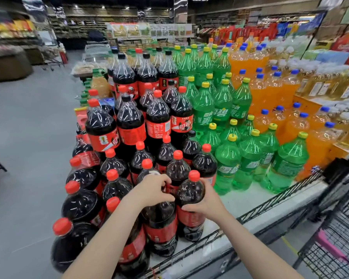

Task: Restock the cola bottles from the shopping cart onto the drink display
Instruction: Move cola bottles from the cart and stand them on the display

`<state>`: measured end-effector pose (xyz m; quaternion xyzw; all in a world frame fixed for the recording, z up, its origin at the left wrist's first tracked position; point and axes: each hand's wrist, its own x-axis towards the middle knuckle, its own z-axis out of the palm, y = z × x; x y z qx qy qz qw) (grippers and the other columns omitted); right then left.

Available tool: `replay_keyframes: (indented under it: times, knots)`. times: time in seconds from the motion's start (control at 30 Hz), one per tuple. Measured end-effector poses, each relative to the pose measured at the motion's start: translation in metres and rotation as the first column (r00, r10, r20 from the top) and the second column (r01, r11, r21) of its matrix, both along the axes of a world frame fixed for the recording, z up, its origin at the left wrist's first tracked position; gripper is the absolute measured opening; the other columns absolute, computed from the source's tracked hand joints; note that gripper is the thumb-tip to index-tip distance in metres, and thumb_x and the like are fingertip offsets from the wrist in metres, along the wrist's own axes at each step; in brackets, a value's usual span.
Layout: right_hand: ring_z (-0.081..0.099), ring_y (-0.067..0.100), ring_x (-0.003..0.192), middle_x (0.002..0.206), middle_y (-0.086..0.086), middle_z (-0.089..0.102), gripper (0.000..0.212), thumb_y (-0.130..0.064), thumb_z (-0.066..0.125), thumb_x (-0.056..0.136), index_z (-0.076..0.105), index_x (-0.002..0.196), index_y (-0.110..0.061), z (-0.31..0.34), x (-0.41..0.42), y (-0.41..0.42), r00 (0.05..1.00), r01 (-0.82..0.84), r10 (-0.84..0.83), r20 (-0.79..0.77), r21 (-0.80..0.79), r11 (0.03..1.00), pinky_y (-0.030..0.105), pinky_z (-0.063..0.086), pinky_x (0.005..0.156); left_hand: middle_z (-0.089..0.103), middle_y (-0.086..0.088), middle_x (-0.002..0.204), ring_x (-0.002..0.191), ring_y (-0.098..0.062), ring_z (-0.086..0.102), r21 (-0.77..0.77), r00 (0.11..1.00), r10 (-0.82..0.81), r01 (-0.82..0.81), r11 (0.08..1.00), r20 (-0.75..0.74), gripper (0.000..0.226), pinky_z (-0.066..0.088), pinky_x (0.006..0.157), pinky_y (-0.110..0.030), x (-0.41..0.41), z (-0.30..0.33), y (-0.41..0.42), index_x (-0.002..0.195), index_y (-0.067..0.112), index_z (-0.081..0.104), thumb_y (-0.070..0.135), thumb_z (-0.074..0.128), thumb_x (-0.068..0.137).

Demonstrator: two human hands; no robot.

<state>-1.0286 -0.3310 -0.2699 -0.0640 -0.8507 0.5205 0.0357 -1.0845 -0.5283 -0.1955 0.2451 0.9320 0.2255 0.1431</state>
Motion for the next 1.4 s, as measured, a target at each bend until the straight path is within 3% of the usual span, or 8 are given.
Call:
replay_keyframes:
  times: [0.17,0.33,0.5,0.63,0.73,0.87,1.13,1.4]
  knots:
    - [0.057,0.012,0.105,0.113,-0.010,0.060,0.097,-0.058,0.083,0.037,0.045,0.119,-0.027,0.000,0.002,-0.009,0.997,0.065,-0.072,0.038,0.147,0.987,0.034,0.047,0.091,0.064,0.000,0.087,0.084,-0.015,0.058,0.037,0.985,0.079,-0.074,0.997,-0.152,0.023,0.048,0.076,-0.029,0.005,-0.011,-0.002,0.091,0.012,0.063,0.029,0.072,0.078]
    - [0.050,0.017,0.117,0.125,-0.003,0.052,0.104,-0.051,0.087,0.047,0.038,0.133,-0.021,0.002,0.003,-0.009,0.991,0.116,-0.126,0.049,0.166,0.979,0.033,0.042,0.099,0.065,0.003,0.083,0.076,-0.012,0.058,0.034,0.981,0.078,-0.073,0.997,-0.179,0.019,0.050,0.071,-0.028,0.002,-0.016,-0.002,0.085,0.016,0.061,0.031,0.071,0.077]
    - [0.054,0.012,0.103,0.113,-0.007,0.055,0.090,-0.043,0.089,0.047,0.040,0.120,-0.024,0.004,0.003,-0.008,0.994,0.072,-0.082,0.065,0.153,0.986,0.026,0.041,0.084,0.067,-0.001,0.086,0.080,-0.016,0.059,0.008,0.982,0.051,-0.050,0.999,-0.181,0.022,0.048,0.077,-0.030,0.001,-0.016,0.000,0.090,0.016,0.059,0.030,0.070,0.079]
    - [0.050,0.012,0.115,0.125,-0.007,0.049,0.104,-0.042,0.091,0.048,0.033,0.132,-0.019,0.018,0.007,-0.006,0.988,-0.024,0.007,0.153,0.110,0.994,0.028,0.040,0.095,0.066,0.000,0.101,0.089,-0.017,0.059,-0.012,0.986,0.028,-0.031,0.999,-0.165,0.036,0.050,0.083,-0.036,0.005,-0.010,-0.002,0.109,0.019,0.055,0.035,0.069,0.080]
    - [0.042,0.017,0.128,0.140,-0.002,0.041,0.131,-0.065,0.085,0.038,0.024,0.143,-0.018,0.034,0.010,0.003,0.978,-0.089,0.052,0.203,0.174,0.981,0.037,0.037,0.107,0.056,0.003,0.118,0.105,-0.017,0.056,0.024,0.989,0.004,0.000,1.000,-0.146,0.052,0.045,0.087,-0.031,0.010,-0.002,-0.006,0.126,0.024,0.048,0.040,0.068,0.081]
    - [0.036,0.021,0.133,0.147,0.003,0.034,0.102,-0.035,0.081,0.070,0.018,0.148,-0.018,0.074,0.041,0.000,0.975,-0.083,0.031,0.221,0.231,0.969,0.030,0.032,0.103,0.059,0.002,0.122,0.114,-0.015,0.054,0.153,0.966,-0.067,0.108,0.982,-0.251,0.046,0.044,0.096,-0.031,0.014,0.012,-0.013,0.124,0.021,0.053,0.035,0.067,0.083]
    - [0.040,0.019,0.130,0.145,0.003,0.039,0.073,-0.030,0.069,0.084,0.029,0.145,-0.018,0.095,0.112,-0.030,0.984,-0.029,-0.033,0.177,0.336,0.941,0.022,0.035,0.096,0.062,0.000,0.113,0.104,-0.016,0.058,0.239,0.850,-0.267,0.405,0.883,-0.453,0.035,0.047,0.092,-0.034,0.053,0.022,-0.021,0.118,0.019,0.059,0.021,0.066,0.084]
    - [0.042,0.014,0.129,0.142,0.000,0.043,0.067,-0.032,0.068,0.084,0.036,0.142,-0.021,0.104,0.173,-0.095,0.989,-0.144,0.117,0.091,0.400,0.905,0.019,0.033,0.094,0.057,0.008,0.105,0.087,-0.008,0.054,0.270,0.871,-0.149,0.302,0.914,-0.469,0.030,0.045,0.083,-0.026,0.140,0.009,-0.122,0.115,0.022,0.060,0.022,0.066,0.085]
